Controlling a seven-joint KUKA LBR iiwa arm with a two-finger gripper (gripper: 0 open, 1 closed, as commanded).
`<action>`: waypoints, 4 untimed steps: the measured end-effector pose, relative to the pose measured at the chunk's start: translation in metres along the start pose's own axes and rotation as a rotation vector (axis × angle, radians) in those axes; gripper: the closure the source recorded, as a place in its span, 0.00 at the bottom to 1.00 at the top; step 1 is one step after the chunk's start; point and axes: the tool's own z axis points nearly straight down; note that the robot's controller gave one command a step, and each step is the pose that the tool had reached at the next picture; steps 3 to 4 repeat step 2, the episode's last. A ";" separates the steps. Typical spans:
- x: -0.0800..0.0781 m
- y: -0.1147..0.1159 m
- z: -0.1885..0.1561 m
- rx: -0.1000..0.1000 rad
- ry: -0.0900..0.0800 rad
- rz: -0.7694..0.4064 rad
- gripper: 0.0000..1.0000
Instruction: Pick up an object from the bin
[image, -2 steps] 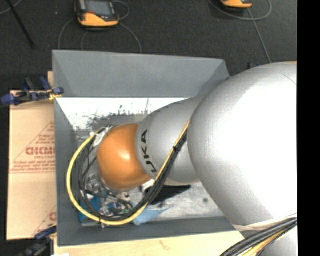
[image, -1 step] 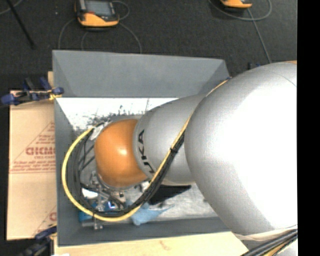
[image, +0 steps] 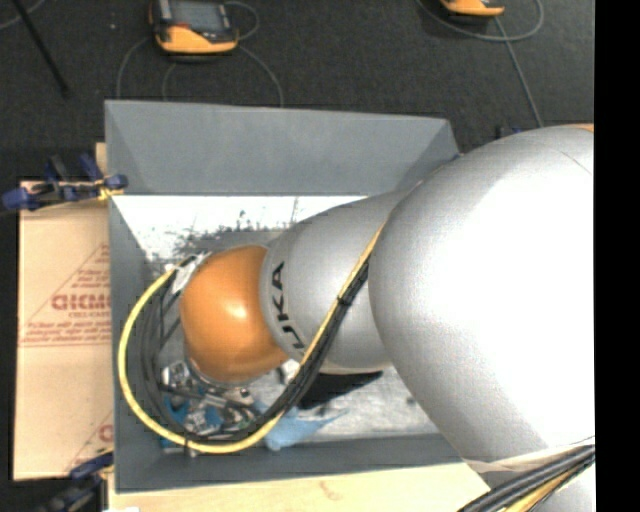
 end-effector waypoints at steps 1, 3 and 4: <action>-0.001 0.000 0.000 0.000 -0.003 0.003 1.00; -0.002 0.000 -0.083 0.006 -0.001 0.004 1.00; -0.002 0.000 -0.083 0.006 -0.001 0.004 1.00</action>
Offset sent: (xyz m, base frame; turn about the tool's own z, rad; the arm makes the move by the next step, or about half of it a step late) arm 0.0000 -0.0001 0.0799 0.0000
